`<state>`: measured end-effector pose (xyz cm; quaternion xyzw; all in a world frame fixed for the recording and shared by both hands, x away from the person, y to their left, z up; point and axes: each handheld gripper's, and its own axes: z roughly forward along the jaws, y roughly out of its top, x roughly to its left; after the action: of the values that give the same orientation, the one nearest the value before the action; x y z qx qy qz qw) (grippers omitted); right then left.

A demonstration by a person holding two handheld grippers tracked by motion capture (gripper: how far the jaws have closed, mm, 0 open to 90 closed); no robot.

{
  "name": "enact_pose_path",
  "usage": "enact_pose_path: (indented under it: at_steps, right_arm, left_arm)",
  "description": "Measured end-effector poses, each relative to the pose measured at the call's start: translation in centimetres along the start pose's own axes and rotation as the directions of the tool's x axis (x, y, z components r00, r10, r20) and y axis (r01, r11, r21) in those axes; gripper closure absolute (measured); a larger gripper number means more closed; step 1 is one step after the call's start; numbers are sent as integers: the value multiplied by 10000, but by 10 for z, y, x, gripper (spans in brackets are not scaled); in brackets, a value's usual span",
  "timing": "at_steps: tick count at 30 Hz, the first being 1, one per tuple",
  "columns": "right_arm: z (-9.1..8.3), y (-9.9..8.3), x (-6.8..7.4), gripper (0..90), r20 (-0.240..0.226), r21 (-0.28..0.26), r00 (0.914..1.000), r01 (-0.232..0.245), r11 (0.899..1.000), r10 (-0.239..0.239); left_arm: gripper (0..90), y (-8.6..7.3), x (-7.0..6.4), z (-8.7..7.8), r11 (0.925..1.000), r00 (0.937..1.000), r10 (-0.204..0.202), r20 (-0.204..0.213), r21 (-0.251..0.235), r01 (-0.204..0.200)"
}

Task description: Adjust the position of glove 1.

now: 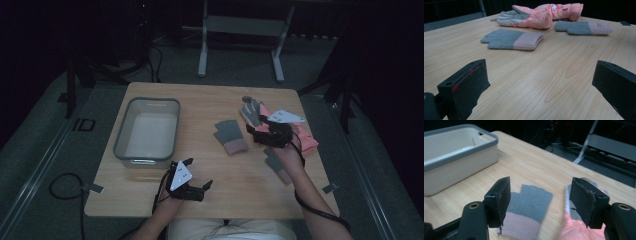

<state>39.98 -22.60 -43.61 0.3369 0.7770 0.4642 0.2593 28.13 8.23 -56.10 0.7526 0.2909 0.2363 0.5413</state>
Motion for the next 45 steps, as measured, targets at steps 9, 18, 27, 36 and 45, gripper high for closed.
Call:
enact_pose_path:
  at_steps: [9, 18, 27, 36, 45]
  right_arm:
    - [40, -2, 11, 426, -369, 363, 9989, 297, 9989, -284]
    - [82, -9, 12, 552, -792, 1283, 9969, 137, 9916, -35]
    - [115, -22, 6, 636, -982, 2415, 9951, 304, 9699, -67]
    - [135, -35, 1, 641, -833, 3014, 9965, 245, 9532, 7]
    - [148, -50, -5, 639, -722, 3682, 9973, 389, 9289, -131]
  left_arm:
    - [0, 0, -1, 0, 10000, 10000, 35, -9, 7, -35]
    - [0, 0, 0, 0, 10000, 10000, 3, -7, -45, -3]
    - [0, 0, -1, 0, 10000, 10000, 21, -54, -68, -21]
    - [0, 0, -1, -1, 10000, 10000, -40, -37, -82, 40]
    - [0, 0, -1, -1, 10000, 10000, -32, -68, -84, 32]
